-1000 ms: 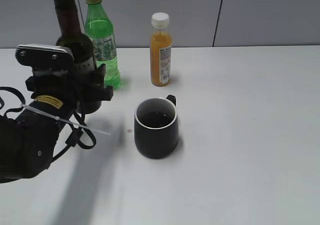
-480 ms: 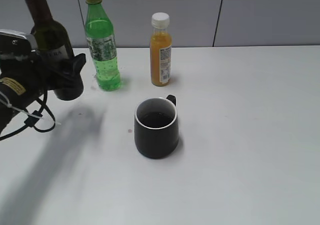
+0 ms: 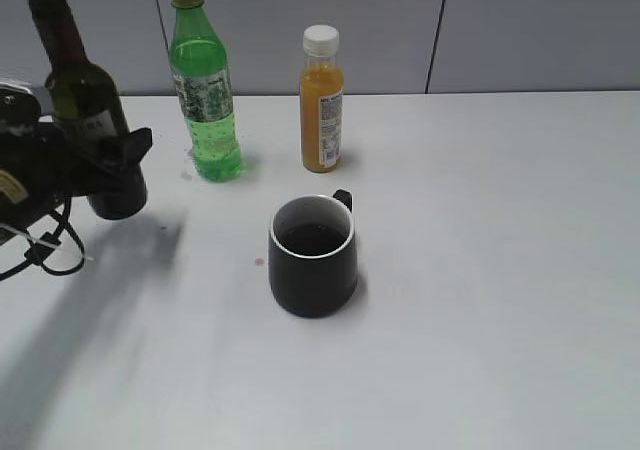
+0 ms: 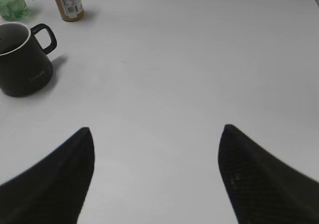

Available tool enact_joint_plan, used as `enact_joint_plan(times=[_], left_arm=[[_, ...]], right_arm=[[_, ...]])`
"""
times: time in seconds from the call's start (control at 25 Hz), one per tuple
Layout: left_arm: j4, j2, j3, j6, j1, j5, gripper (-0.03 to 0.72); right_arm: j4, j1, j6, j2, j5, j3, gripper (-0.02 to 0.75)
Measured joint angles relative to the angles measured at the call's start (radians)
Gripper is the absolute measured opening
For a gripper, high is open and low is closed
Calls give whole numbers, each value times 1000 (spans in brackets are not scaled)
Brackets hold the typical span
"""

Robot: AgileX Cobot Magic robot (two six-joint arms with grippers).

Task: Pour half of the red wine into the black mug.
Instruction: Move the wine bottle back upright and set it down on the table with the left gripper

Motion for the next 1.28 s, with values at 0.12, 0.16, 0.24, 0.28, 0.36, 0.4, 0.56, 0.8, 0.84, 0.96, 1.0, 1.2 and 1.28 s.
enact_joint_plan(times=[0.12,0.16,0.24,0.28,0.36,0.4,0.56,0.8,0.84,0.96,1.0,1.2,1.28], left_arm=[[22,51,1,-2,0,-35,532],[27,66,1,-2,0,-47,532],[39,103,1,-3,0,-58,532],[44,117,1,-3,0,-57,532],[57,136,0,-3,0,-70,532],[61,139,0,-3,0,-75,532],[82,144,0,-3,1,-88,532],[93,145,13,-3,1,-102,532],[95,141,24,-3,1,-108,532],[96,122,59,-3,4,-110,532],[96,116,66,-3,4,-109,543],[65,82,73,-5,4,-112,678],[58,74,74,-5,4,-115,687]], right_arm=[[0,0,0,0,0,0,585],[0,0,0,0,0,0,585],[0,0,-1,0,0,0,585],[0,0,-1,0,0,0,585],[0,0,-1,0,0,0,585],[0,0,-1,0,0,0,585],[0,0,-1,0,0,0,585],[0,0,-1,0,0,0,585],[0,0,-1,0,0,0,585],[0,0,0,0,0,0,585],[0,0,0,0,0,0,585],[0,0,-1,0,0,0,585],[0,0,-1,0,0,0,585]])
